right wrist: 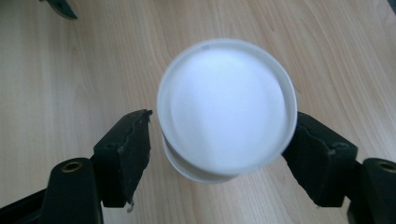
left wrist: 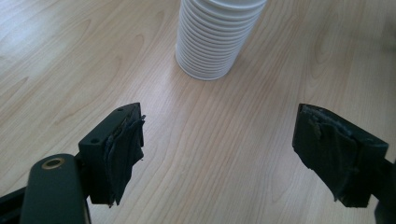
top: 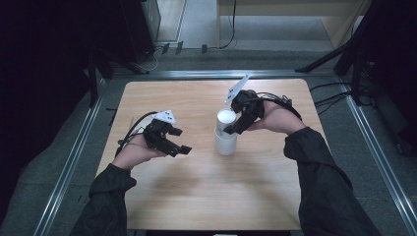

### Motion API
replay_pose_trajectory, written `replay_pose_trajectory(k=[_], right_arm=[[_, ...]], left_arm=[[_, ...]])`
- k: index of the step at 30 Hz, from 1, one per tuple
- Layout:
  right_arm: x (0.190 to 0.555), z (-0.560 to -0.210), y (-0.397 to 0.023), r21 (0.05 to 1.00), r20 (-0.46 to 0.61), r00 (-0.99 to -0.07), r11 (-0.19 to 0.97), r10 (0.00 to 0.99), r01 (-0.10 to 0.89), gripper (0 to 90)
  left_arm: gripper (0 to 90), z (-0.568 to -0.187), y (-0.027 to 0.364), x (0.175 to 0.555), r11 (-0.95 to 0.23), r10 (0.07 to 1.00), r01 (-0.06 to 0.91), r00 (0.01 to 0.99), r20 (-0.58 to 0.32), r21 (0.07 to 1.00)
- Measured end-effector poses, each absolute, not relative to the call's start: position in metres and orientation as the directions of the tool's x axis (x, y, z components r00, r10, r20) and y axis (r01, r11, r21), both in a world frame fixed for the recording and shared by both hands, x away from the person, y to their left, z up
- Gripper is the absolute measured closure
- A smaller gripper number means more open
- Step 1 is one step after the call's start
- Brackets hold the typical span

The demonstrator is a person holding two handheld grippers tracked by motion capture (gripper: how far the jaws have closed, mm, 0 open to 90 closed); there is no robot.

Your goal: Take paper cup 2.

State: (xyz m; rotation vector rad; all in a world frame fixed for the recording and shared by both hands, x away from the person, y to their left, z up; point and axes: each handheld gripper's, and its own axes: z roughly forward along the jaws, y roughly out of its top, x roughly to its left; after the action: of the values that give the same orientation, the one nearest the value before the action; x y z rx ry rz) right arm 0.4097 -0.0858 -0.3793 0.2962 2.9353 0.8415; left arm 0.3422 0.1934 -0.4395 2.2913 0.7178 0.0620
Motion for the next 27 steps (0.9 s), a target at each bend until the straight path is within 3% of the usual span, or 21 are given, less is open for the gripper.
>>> replay_pose_trajectory(k=[6,12,27], right_arm=[[0.416,-0.373,-0.072,0.468,-0.014,-0.977,0.865,0.211,0.181,32.7],[0.416,-0.37,-0.068,0.437,-0.021,-0.979,0.882,0.205,0.176,33.5],[0.416,-0.352,-0.074,0.456,-0.001,-0.976,0.869,0.216,0.191,33.4]], left_arm=[[16.5,-0.44,0.193,0.342,-0.584,0.509,0.477,0.845,-0.161,0.657],[16.8,-0.438,0.192,0.341,-0.584,0.508,0.472,0.847,-0.157,0.661],[16.8,-0.437,0.194,0.341,-0.581,0.502,0.469,0.85,-0.16,0.665]])
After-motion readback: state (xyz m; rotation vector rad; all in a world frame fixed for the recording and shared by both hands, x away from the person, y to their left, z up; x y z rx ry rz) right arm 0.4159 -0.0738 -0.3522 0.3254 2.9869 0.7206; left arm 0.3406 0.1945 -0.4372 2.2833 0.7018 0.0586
